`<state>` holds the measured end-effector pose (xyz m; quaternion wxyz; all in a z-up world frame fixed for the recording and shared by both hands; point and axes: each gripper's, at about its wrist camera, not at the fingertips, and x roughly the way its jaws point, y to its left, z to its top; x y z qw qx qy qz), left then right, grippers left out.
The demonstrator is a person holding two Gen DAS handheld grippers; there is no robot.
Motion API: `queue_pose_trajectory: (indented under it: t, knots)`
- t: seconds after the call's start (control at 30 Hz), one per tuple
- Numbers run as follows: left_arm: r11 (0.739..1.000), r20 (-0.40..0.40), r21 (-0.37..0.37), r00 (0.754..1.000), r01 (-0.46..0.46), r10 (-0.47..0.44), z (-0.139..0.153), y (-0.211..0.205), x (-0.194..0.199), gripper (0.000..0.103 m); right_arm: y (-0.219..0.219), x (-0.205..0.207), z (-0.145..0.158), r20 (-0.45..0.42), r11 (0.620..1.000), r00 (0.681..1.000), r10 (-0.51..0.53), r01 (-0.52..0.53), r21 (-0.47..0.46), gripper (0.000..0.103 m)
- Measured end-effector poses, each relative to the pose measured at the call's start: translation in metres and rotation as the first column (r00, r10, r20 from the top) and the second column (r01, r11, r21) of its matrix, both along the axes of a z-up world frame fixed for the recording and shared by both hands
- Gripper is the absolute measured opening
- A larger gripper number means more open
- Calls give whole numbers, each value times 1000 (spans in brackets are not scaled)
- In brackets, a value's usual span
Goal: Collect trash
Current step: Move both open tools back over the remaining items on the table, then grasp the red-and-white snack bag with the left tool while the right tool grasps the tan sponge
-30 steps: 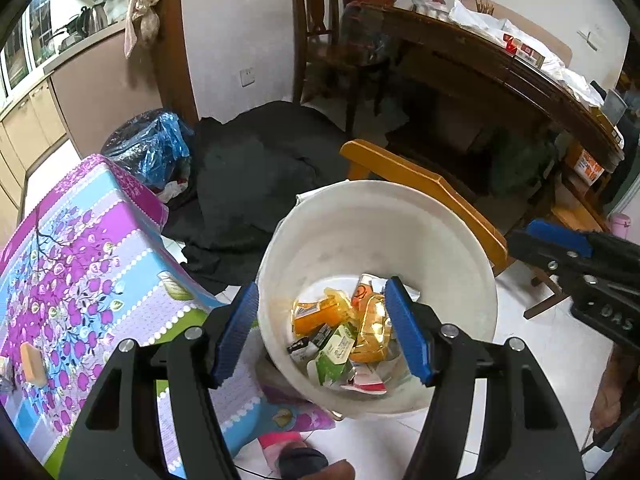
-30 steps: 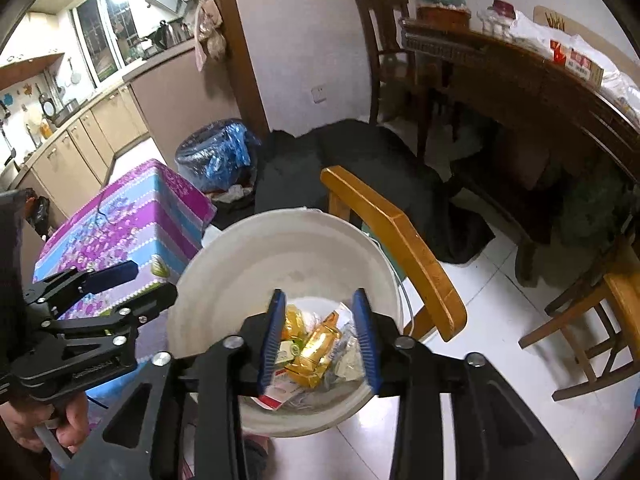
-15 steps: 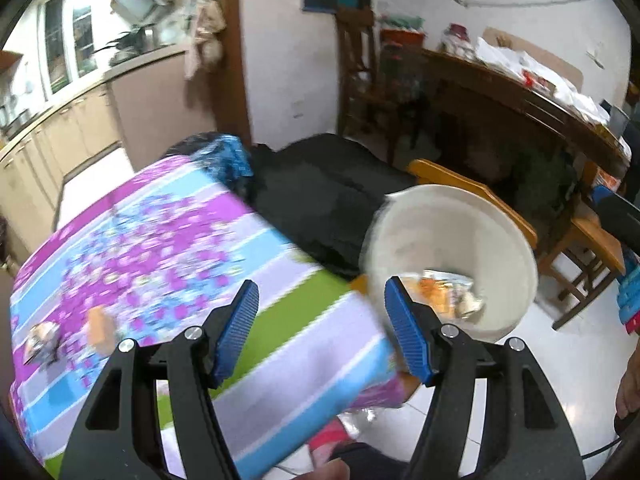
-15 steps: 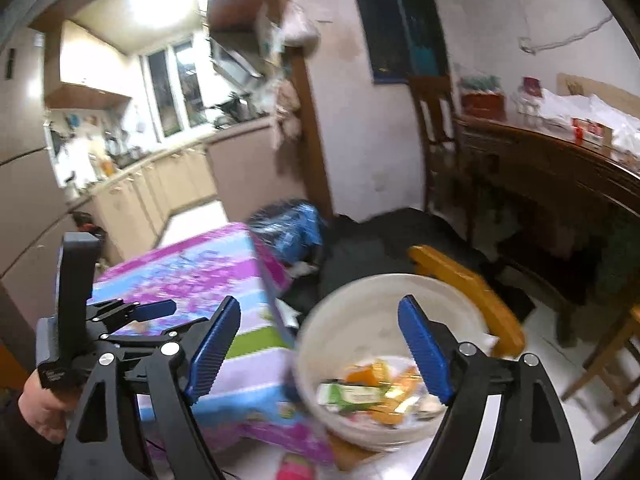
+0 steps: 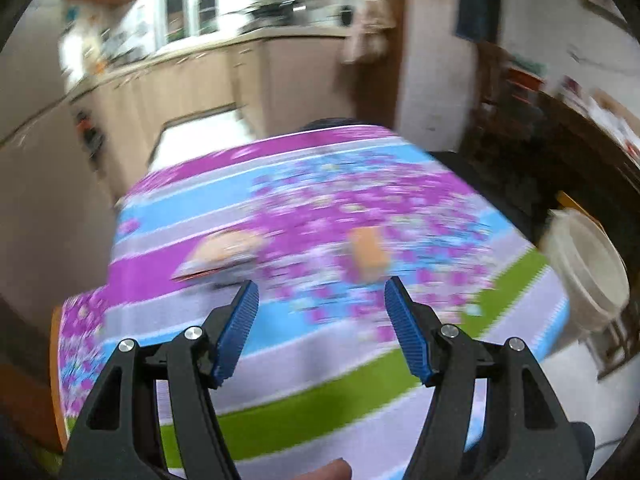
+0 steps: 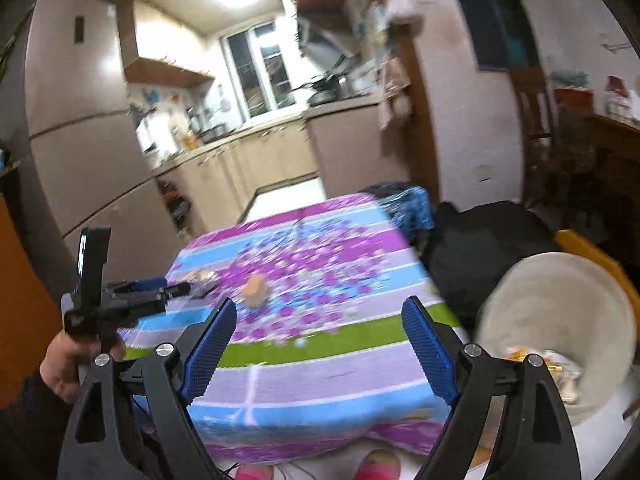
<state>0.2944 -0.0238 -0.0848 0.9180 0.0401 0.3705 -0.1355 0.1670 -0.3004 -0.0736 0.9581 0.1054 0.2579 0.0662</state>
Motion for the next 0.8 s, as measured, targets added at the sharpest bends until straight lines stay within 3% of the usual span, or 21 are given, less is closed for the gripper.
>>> queue_pose_trajectory:
  t: [0.07,0.17,0.27,0.43,0.53,0.8]
  knots:
    - [997,-40,-33,997,-72,71,-4,38,19,74,21,11,-6,-19,1000,999,29,-29,-3,85]
    - [988,-90,-47,986,-145,141,-7,64,52,77,47,28,-14,-48,998,997,65,-66,-11,85]
    - [988,-144,-58,980,-145,136,-5,71,91,85,63,44,-22,-74,996,993,92,-93,-12,85]
    - [995,-240,81,968,-56,74,-29,48,141,85,71,68,-32,-117,993,986,117,-120,-19,85]
    - [989,-238,143,968,-46,80,-39,48,148,86,75,82,-37,-142,990,981,130,-136,-31,85]
    - [992,-246,124,968,-13,44,-63,52,135,86,100,146,-50,-204,981,962,181,-192,-36,85]
